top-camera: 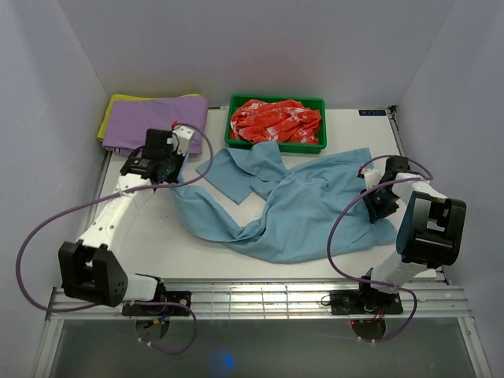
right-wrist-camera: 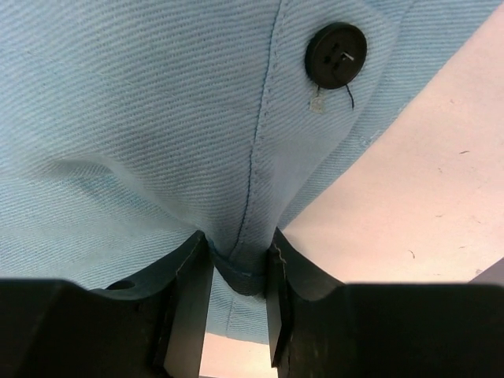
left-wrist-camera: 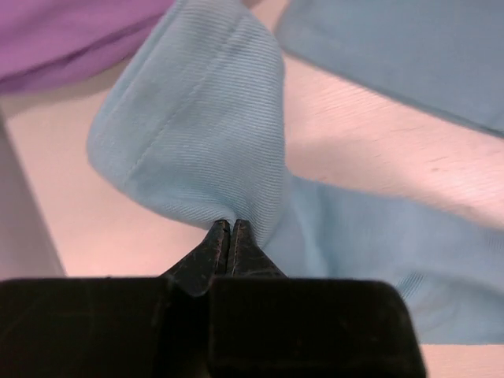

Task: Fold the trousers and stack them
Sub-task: Flatten the trousers out

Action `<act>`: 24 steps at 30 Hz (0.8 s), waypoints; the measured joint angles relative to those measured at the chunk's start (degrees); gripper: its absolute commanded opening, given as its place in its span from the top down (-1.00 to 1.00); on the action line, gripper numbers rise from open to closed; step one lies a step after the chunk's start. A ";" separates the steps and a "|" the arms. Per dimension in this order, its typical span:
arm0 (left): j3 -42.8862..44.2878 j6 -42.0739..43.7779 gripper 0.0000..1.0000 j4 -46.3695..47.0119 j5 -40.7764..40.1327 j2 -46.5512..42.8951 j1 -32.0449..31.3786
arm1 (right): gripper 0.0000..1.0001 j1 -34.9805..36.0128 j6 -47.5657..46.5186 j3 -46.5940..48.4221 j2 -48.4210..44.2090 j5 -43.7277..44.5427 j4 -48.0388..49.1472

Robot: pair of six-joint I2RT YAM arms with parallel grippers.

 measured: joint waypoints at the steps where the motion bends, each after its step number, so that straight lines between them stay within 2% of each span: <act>1: -1.40 -0.76 1.00 -0.39 -2.14 -2.69 1.99 | 0.36 -0.07 -0.20 -0.13 -0.20 0.22 0.22; 6: -11.21 -1.95 1.00 -3.23 -9.31 -9.97 12.33 | 0.36 -0.50 -1.42 -1.20 -1.18 1.99 2.01; 8: -14.84 -0.85 1.00 -3.74 -10.38 -9.68 19.21 | 0.37 -0.83 -2.14 -1.84 -1.77 2.97 3.04; 12: -15.96 0.68 1.00 -4.46 -11.39 -4.24 32.30 | 0.37 -2.01 -3.82 -2.97 -2.78 4.02 4.96; 14: -14.82 0.31 1.00 -5.01 -11.23 0.83 35.26 | 0.37 -2.64 -4.35 -3.10 -3.19 3.43 5.38; 17: -11.08 -0.96 0.99 -7.56 -9.40 9.29 36.11 | 0.37 -4.37 -5.51 -3.39 -3.50 2.47 5.95; 21: 1.01 -3.37 0.50 -13.73 -2.80 19.56 36.22 | 0.37 -6.29 -6.38 -3.48 -3.56 2.03 6.58; 22: 5.55 -3.82 0.09 -15.21 -1.05 22.53 36.22 | 0.37 -6.64 -6.51 -3.52 -3.63 1.99 6.69; 24: 13.42 -3.52 -0.40 -16.17 0.79 27.08 36.28 | 0.36 -7.17 -7.32 -3.58 -4.15 2.60 7.10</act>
